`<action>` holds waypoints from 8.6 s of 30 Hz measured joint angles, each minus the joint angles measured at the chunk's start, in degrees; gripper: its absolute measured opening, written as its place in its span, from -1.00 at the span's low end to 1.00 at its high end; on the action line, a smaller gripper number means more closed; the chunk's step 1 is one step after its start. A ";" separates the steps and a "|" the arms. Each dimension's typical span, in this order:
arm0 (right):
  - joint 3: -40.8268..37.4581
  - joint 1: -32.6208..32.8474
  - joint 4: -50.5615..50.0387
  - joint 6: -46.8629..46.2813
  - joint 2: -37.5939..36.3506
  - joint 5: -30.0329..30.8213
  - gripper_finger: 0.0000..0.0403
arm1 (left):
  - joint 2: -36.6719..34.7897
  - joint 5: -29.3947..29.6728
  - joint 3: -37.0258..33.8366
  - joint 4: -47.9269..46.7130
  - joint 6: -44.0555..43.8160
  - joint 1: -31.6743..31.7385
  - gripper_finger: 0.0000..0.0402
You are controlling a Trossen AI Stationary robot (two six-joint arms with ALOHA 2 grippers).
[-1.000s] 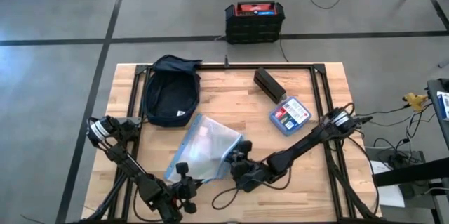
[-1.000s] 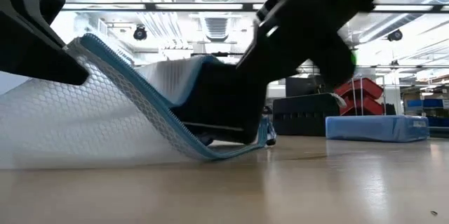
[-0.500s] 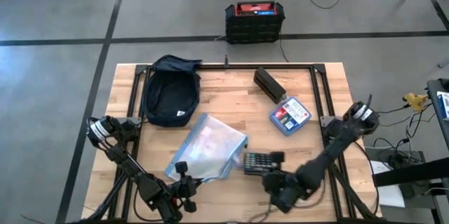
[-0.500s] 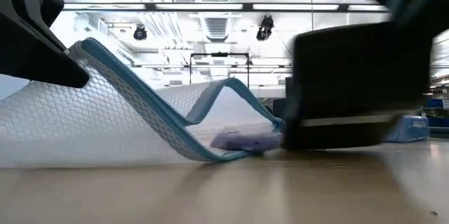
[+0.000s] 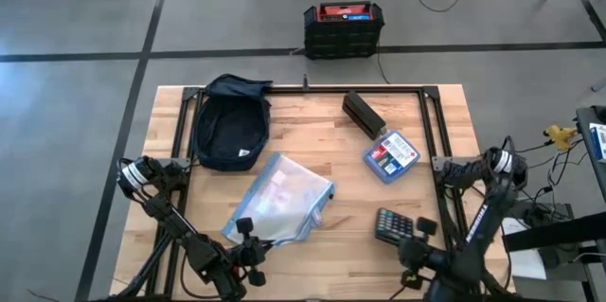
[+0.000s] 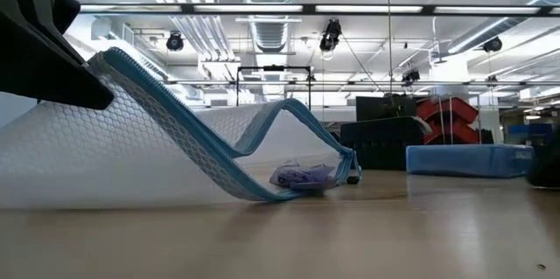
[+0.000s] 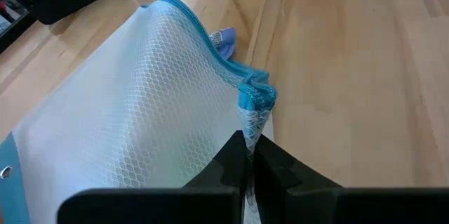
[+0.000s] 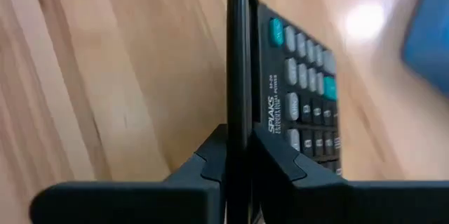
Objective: Unpack backpack
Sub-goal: Remove the calculator from the blue zip bag, then remove the chocolate bar from the blue zip bag, then remove the green earphone from the blue zip bag
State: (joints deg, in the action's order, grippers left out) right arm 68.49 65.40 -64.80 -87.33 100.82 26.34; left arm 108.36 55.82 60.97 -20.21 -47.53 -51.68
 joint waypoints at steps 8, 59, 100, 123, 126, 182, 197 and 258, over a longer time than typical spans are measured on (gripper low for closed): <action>-0.13 0.80 -0.48 -3.30 1.73 -14.82 -0.52 | -0.02 -1.30 0.00 0.05 0.00 0.00 -1.00; 1.84 -39.92 59.16 35.34 22.57 22.26 -0.23 | -0.02 0.64 -0.43 8.64 6.58 0.13 -1.00; 1.09 -13.81 -0.48 -35.99 10.86 -1.19 -0.90 | -0.02 0.80 -3.67 17.96 9.65 4.51 -1.00; 8.56 -16.93 -9.39 -16.98 10.20 -5.14 0.08 | -0.02 -2.38 -3.68 18.77 13.41 3.98 -1.00; 9.41 -17.04 -4.79 -8.18 10.18 8.30 0.18 | -0.02 -1.87 -3.68 19.29 16.59 2.28 -1.00; 2.23 -42.36 77.72 107.05 14.49 19.80 -0.06 | -8.01 2.82 -4.02 11.71 11.81 6.77 0.03; 2.16 -42.17 77.22 106.02 14.49 13.55 0.07 | -6.08 -13.97 -4.00 8.19 16.32 16.73 0.33; 12.57 -43.02 83.12 81.56 30.21 -3.89 -0.93 | -18.23 -16.21 -5.43 -3.95 25.41 17.00 -1.00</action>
State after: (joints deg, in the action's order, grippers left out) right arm 81.06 22.38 18.32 -5.77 131.03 22.44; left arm 90.13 39.62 55.54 -24.17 -22.12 -34.68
